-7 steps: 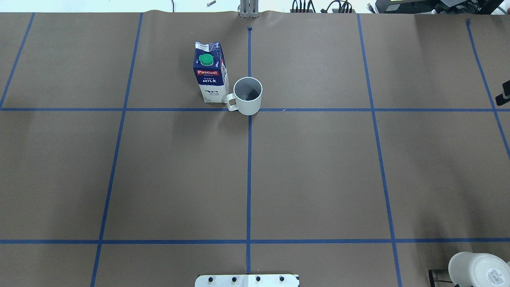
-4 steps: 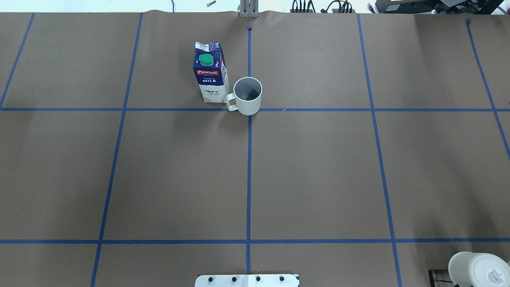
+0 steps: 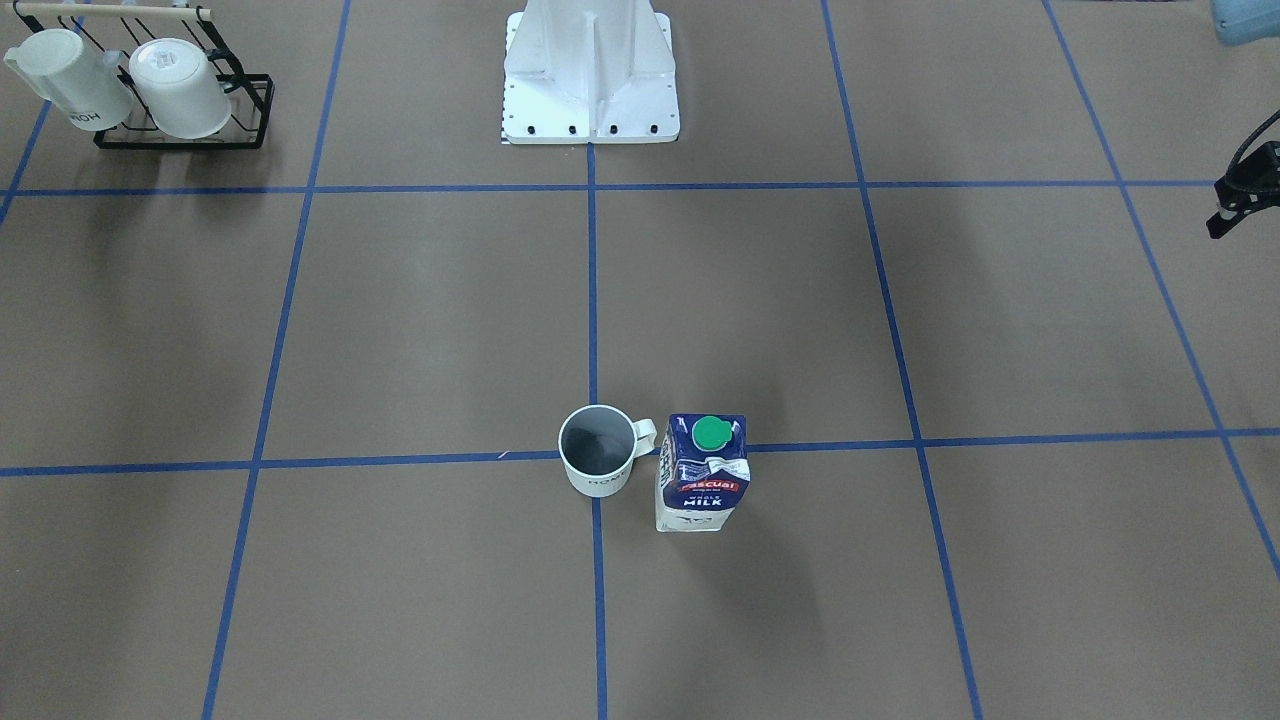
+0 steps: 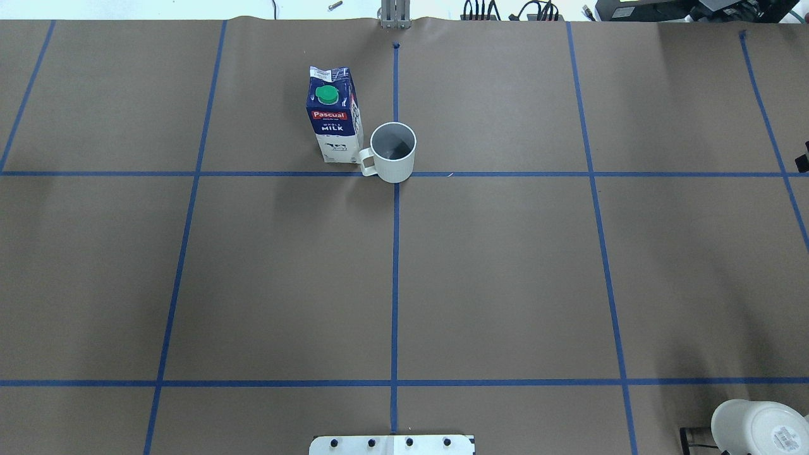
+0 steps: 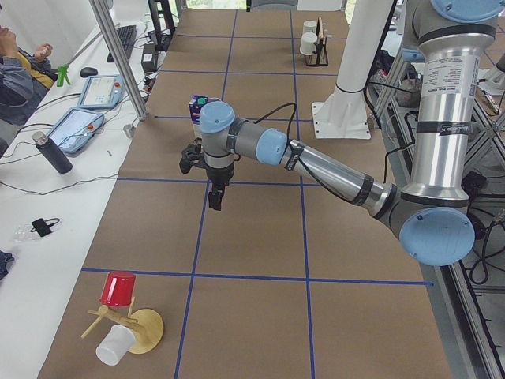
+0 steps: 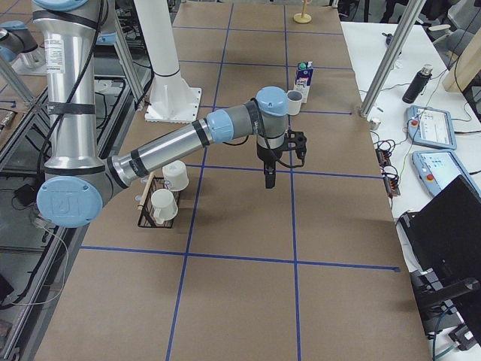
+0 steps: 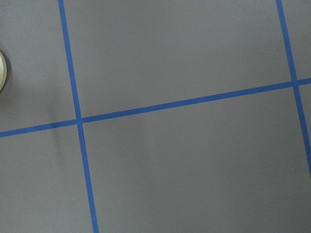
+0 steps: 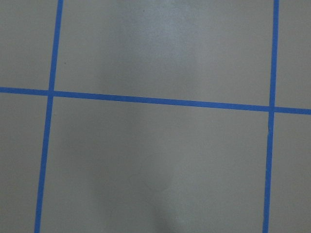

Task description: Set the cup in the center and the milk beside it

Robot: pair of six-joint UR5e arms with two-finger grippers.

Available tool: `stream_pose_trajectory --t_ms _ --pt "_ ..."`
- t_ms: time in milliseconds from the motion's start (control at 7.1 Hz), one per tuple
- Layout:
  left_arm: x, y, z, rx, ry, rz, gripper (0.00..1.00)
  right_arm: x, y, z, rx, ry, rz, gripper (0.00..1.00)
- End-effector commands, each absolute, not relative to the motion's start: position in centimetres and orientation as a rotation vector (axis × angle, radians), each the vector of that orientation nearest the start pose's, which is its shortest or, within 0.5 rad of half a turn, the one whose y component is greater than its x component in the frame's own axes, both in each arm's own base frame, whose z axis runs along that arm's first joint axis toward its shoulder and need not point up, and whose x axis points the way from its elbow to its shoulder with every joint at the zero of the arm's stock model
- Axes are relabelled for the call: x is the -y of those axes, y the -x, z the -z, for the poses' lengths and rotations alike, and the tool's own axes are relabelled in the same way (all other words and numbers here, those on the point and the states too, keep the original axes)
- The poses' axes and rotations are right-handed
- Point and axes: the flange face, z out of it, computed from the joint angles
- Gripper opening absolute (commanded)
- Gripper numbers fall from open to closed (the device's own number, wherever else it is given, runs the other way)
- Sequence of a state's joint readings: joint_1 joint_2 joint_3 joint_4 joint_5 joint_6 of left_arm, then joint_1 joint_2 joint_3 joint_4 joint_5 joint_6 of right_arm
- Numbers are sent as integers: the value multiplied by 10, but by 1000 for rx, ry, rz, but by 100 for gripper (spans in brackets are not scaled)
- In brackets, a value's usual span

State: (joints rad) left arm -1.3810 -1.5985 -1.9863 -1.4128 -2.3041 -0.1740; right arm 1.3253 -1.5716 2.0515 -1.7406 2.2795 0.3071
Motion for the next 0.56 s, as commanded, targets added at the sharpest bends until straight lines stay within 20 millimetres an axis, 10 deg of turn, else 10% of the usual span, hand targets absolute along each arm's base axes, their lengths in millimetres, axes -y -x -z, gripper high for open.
stream_pose_trajectory --t_ms 0,423 --pt "491 -28 -454 -774 -128 -73 98 464 73 -419 708 -155 128 100" --pt "489 -29 -452 -774 -133 -68 98 460 73 -422 711 -147 128 100"
